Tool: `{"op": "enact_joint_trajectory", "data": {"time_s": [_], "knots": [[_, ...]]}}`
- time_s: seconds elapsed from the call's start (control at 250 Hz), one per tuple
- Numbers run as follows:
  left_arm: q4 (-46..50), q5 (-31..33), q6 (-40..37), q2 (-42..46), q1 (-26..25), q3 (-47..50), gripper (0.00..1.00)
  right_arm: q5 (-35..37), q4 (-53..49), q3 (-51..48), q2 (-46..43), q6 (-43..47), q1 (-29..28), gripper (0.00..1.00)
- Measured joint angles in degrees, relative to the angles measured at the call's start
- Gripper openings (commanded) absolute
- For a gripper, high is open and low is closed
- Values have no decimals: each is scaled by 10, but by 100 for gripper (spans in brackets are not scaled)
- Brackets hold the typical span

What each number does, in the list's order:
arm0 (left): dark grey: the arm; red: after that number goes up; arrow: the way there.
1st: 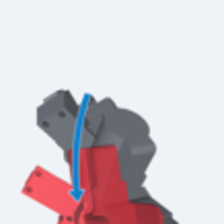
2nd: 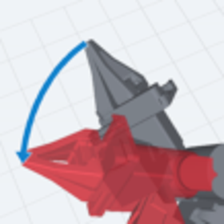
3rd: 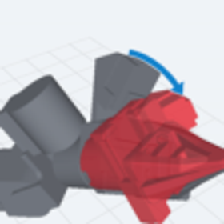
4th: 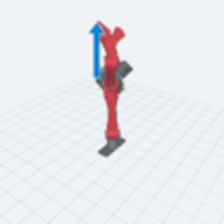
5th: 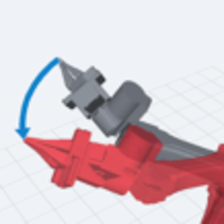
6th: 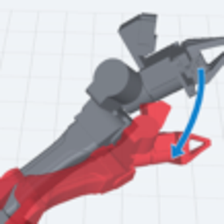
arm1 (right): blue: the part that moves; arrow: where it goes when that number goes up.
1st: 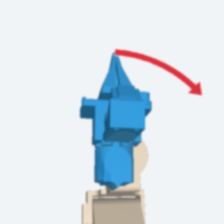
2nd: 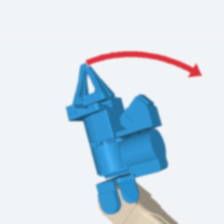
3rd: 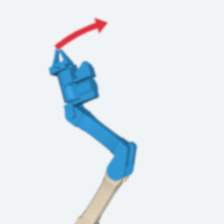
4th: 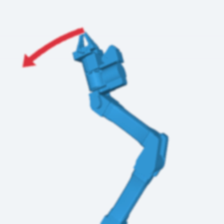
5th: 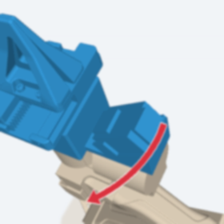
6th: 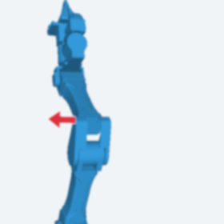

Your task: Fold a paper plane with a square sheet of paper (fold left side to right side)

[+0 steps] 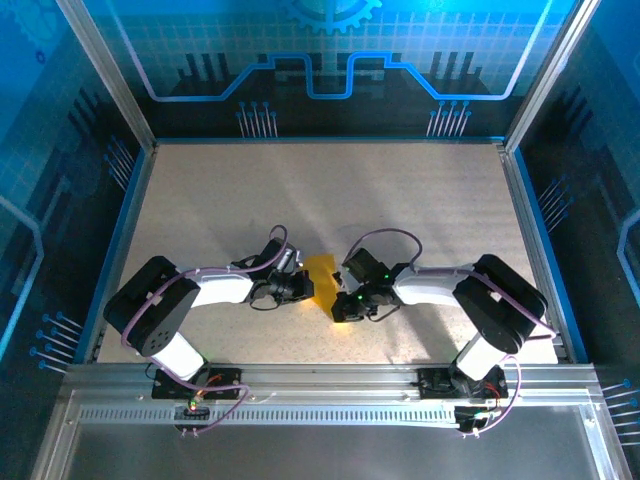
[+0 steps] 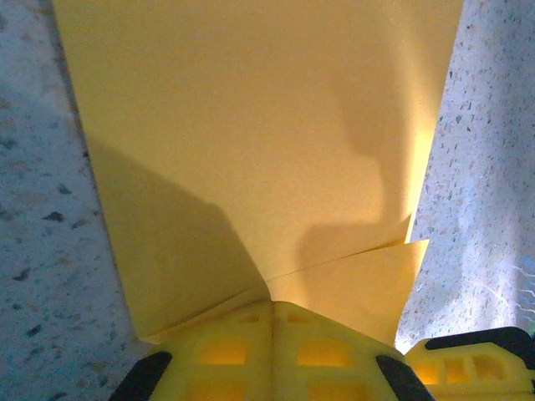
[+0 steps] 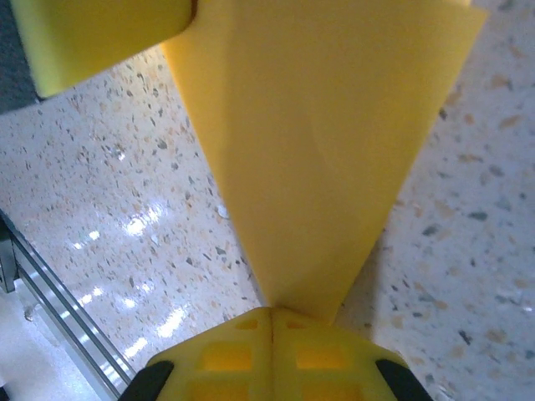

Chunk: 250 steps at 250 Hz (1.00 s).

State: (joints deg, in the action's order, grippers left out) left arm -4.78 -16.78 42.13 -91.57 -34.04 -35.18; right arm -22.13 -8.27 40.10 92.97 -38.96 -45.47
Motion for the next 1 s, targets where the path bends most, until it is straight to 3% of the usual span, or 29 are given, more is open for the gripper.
{"op": "enact_joint_trajectory", "data": {"time_s": [0.312, 0.352, 0.547, 0.775, 0.999], "knots": [[-7, 2, 20, 0, -1, 1, 0, 0, -47, -7, -26, 6, 0, 0], [-7, 3, 25, 0, -1, 1, 0, 1, -56, -7, -31, 7, 0, 4], [-2, 5, 30, 15, -1, 1, 21, 3, -86, -1, -88, 22, 10, 22], [42, 7, 13, 97, 30, -19, 44, 20, -120, 23, -145, 67, 70, 41], [76, 8, -14, 136, 102, -22, 50, 35, -127, 26, -158, 90, 82, 52]]}}
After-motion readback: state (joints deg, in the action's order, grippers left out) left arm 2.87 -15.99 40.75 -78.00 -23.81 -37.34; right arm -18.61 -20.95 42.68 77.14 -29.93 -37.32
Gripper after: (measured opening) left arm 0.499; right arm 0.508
